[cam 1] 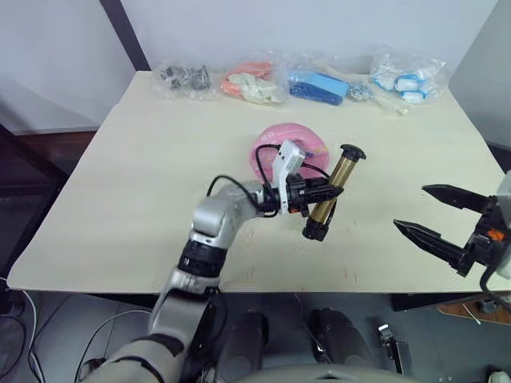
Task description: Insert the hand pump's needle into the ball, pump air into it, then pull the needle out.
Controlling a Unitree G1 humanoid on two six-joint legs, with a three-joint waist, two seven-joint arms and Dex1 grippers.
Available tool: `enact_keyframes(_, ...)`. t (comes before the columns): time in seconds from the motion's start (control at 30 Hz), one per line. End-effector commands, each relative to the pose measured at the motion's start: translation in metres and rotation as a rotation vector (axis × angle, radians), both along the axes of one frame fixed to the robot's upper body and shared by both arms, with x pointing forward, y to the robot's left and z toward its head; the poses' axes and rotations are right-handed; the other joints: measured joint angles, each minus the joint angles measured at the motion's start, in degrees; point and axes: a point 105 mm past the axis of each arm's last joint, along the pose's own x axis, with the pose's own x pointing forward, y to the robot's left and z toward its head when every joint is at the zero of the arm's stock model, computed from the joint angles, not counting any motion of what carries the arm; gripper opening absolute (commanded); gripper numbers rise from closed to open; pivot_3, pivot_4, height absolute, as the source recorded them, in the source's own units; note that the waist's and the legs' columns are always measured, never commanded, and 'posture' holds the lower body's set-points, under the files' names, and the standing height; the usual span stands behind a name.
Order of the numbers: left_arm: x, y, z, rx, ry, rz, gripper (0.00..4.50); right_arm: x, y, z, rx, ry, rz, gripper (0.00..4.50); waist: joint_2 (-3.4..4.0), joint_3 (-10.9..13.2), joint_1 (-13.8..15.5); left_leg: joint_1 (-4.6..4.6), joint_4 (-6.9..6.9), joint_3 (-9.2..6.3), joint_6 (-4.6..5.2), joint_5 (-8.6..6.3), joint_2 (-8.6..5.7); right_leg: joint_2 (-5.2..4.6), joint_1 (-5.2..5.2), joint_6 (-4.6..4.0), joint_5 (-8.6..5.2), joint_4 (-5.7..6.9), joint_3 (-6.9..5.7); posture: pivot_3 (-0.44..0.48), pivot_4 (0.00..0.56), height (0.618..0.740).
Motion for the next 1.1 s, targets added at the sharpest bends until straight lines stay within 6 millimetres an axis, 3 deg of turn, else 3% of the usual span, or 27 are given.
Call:
enact_keyframes(0.03,-0.004,-0.001,0.013,-0.126,-0.237,-0.024,0.99,0.004,0.006,0.011,0.049,-0.058,-0.009,4.50,0.00,0.00,0.16,0.00,0.00,0.01,0.01,-0.01,0.00,0.01,0.00,0.00,0.00,-0.01,0.01,0.000,0.150,0.740)
enact_keyframes(0.13,-0.011,0.001,0.007,-0.247,-0.315,-0.083,0.99,0.008,0.015,0.010,0.073,-0.063,-0.006,4.50,0.00,0.00,0.39,-0.01,0.00,0.04,0.05,-0.03,0.00,0.02,0.00,0.02,0.01,-0.05,0.04,0.000,0.150,0.740)
enact_keyframes(0.43,-0.018,0.000,-0.021,-0.323,-0.470,-0.109,0.99,0.039,0.045,0.006,0.134,-0.035,0.008,4.50,-0.03,-0.02,0.11,-0.07,0.13,0.05,0.10,-0.05,0.02,0.07,0.00,0.08,0.05,-0.06,0.05,0.000,0.150,0.740)
enact_keyframes(0.53,-0.018,0.000,-0.029,-0.309,-0.491,-0.113,0.99,0.045,0.063,0.005,0.178,-0.026,0.060,4.50,-0.03,-0.02,0.17,-0.15,0.15,-0.02,0.15,-0.08,0.02,0.07,-0.02,0.09,0.06,-0.07,-0.01,0.000,0.150,0.740)
enact_keyframes(0.8,-0.015,-0.002,-0.029,-0.308,-0.502,-0.109,0.99,0.057,0.081,-0.002,0.210,-0.013,0.091,4.50,-0.01,-0.02,0.28,-0.26,0.41,-0.11,0.35,-0.20,0.03,0.05,-0.02,0.14,0.09,-0.07,-0.12,0.000,0.150,0.740)
enact_keyframes(1.1,-0.012,-0.002,-0.025,-0.311,-0.503,-0.100,0.99,0.060,0.084,-0.002,0.223,-0.027,0.103,4.50,0.00,-0.03,0.07,-0.28,0.51,-0.11,0.39,-0.22,0.03,0.06,-0.02,0.18,0.12,-0.05,-0.12,0.000,0.150,0.740)
